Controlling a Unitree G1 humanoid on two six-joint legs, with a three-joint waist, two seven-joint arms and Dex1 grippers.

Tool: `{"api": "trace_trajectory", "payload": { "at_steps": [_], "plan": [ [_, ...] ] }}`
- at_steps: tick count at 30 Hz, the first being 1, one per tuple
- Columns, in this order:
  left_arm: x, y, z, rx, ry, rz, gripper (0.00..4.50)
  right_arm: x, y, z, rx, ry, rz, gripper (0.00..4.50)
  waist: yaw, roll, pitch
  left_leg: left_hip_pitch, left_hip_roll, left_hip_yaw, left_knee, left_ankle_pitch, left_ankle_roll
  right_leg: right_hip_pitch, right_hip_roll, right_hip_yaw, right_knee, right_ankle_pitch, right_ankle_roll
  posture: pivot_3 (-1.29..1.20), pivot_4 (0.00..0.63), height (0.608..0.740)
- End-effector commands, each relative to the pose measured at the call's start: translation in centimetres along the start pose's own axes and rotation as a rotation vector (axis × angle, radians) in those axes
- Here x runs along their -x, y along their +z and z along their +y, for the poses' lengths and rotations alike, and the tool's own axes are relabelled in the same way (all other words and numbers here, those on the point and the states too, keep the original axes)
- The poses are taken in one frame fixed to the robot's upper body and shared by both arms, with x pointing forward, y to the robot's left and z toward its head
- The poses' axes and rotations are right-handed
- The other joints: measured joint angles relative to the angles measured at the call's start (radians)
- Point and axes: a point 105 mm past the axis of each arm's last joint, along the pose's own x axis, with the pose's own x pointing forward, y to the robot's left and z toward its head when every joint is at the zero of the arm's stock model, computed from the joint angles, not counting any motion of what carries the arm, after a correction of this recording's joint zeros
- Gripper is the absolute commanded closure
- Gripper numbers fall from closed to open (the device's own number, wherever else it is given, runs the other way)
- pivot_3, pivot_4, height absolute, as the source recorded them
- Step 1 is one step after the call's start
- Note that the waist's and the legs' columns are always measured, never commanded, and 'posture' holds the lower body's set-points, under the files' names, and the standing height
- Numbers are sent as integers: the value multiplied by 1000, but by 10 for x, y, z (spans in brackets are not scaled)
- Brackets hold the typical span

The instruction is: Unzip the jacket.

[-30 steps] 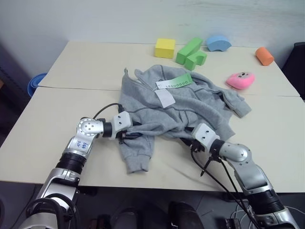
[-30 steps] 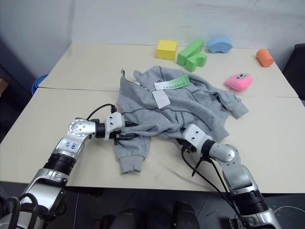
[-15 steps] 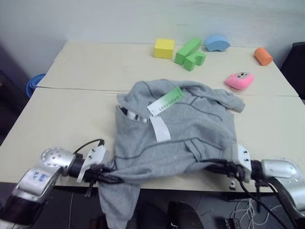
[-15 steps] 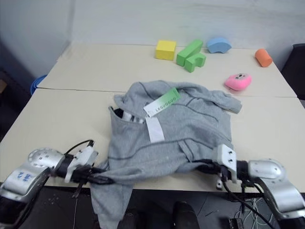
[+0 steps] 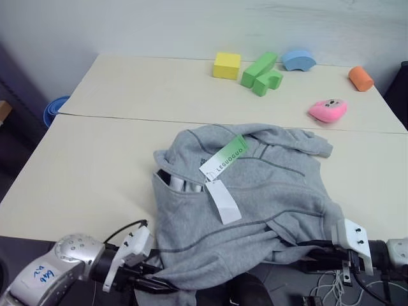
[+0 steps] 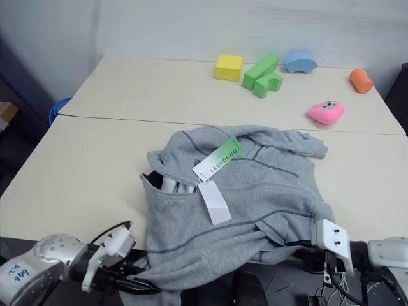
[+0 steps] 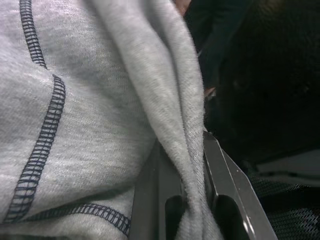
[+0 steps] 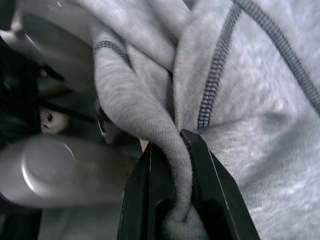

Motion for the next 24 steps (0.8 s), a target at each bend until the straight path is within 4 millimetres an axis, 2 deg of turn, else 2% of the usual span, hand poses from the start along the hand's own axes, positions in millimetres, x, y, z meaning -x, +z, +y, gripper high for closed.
{"api": "trace_trajectory", "payload": {
  "at_steps": [1,5,7,8,11,13,15,16,19,21,24],
  "plan": [
    [-5,5,-8,12,-19,-60,4497,15,0,-4,14,-20,32,4500,2,0,0,0,0,0,0,0,0,0,0,0,0,0,0,0,150,740],
    [5,-9,0,11,47,-47,4497,16,6,-8,-61,-68,-37,4500,0,0,0,1,0,0,0,0,0,2,0,0,-1,0,0,0,150,740],
    [23,-5,13,27,127,-93,4500,13,22,-8,-99,-63,-135,3846,0,0,0,1,1,0,0,0,0,2,0,0,-1,0,0,0,150,740],
    [32,-1,15,35,138,-108,3785,11,28,-5,-110,-40,-157,3645,0,0,0,1,1,-1,0,0,0,2,0,-1,-2,0,0,0,150,740],
    [61,14,19,34,179,-112,2883,9,45,11,-208,52,-186,2573,2,1,1,1,2,-2,1,0,0,2,-1,-1,-1,-1,-1,0,150,740],
    [81,27,21,18,211,-129,2218,13,74,24,-360,165,-275,1831,0,4,2,0,2,-2,1,-1,1,2,-2,-1,-1,-1,-1,0,150,740],
    [101,54,33,-29,292,-219,1588,16,99,28,-369,224,-333,1100,0,5,2,1,2,-3,1,-1,1,2,-3,0,-1,-1,-1,0,150,740],
    [108,70,39,-91,304,-252,1279,12,106,20,-308,190,-342,802,0,5,2,1,2,-3,1,-1,1,2,-3,0,-1,-1,-1,0,150,740],
    [105,94,47,-248,274,-249,463,-5,115,-5,-202,83,-342,0,-2,3,2,0,2,-3,2,-2,0,2,-2,-1,-2,0,-1,0,150,740],
    [96,102,53,-319,241,-242,463,-19,118,-22,-187,29,-359,0,-2,2,1,1,1,-2,1,-2,-1,1,-2,-1,0,0,0,0,150,740],
    [76,120,71,-452,237,-210,463,-42,123,-42,-182,-14,-364,0,-1,2,2,-2,-2,1,0,-2,0,-3,5,-3,5,0,0,0,150,740]
  ]
}}
